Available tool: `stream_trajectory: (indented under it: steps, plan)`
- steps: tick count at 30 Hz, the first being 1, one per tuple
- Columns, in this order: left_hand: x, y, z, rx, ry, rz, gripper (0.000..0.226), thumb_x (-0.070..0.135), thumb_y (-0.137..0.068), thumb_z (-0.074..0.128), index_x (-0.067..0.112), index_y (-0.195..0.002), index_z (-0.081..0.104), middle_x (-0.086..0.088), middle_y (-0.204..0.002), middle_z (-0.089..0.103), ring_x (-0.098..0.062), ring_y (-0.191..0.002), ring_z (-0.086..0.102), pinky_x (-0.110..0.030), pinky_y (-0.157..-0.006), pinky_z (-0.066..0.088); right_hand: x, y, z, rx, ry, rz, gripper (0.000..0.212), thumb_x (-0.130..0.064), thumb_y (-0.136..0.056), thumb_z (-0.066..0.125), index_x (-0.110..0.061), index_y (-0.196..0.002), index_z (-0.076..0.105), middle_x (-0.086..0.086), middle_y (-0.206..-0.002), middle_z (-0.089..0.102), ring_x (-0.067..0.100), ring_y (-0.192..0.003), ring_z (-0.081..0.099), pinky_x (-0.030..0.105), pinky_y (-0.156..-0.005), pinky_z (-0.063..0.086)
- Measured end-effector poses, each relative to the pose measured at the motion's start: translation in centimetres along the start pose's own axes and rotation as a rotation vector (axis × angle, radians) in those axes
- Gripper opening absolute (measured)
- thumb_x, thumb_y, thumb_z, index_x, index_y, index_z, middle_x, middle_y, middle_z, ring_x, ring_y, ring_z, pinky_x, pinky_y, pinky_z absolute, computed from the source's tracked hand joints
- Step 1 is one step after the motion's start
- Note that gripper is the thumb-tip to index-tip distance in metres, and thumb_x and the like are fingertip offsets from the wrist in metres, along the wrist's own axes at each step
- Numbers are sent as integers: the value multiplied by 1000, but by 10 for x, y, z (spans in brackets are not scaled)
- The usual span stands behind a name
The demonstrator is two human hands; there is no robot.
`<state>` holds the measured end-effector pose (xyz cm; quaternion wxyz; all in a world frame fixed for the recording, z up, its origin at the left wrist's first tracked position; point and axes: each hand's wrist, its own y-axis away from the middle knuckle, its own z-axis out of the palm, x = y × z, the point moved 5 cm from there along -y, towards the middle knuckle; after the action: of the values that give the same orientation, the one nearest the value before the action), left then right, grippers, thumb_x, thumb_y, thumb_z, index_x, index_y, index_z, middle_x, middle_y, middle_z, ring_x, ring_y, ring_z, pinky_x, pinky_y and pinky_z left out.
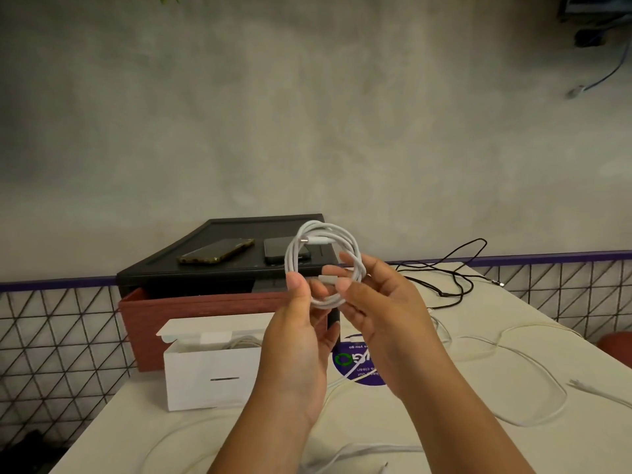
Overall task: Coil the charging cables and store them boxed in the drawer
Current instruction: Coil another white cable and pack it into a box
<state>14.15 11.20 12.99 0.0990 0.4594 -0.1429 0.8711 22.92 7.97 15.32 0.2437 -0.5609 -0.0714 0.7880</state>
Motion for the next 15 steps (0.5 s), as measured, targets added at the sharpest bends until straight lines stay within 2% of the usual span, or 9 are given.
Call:
stream_trajectory:
  steps: [3,5,8,11,15]
  plan:
    - [-2,-1,0,28,-10,40,39,46,-80,47,23,-53,64,5,-71,70,-9,-74,64,-27,-71,43,5,0,-2,51,-129,67,22,3,-87,53,-10,-101,63,10,-87,73,18,-76,70,20,-62,55]
    - [-2,-2,-1,63,-4,78,30,31,-89,49,23,-67,67,3,-72,70,-9,-72,64,-24,-69,45,5,0,-3,57,-165,92,21,2,-88,51,-9,-102,62,9,-82,73,16,-70,69,20,-58,54]
    - [2,-6,-9,106,-27,84,10,13,-91,53,19,-89,60,0,-74,69,-10,-70,64,-23,-63,46,6,-1,-8,77,-187,123,18,1,-89,49,-10,-97,62,2,-65,67,9,-58,63,20,-53,50]
    - [5,-11,-17,95,-56,39,19,3,-88,55,19,-98,58,-2,-84,67,-11,-71,63,-24,-60,46,10,-3,-13,72,-157,178,16,-2,-93,45,-8,-94,60,2,-59,57,9,-51,57,22,-54,50]
    - [0,-15,-20,50,-163,32,41,-3,-88,56,28,-115,51,-3,-95,66,-12,-74,63,-25,-60,49,20,-7,-27,124,46,254,18,-2,-95,44,-7,-101,60,4,-67,56,13,-58,55,25,-59,51]
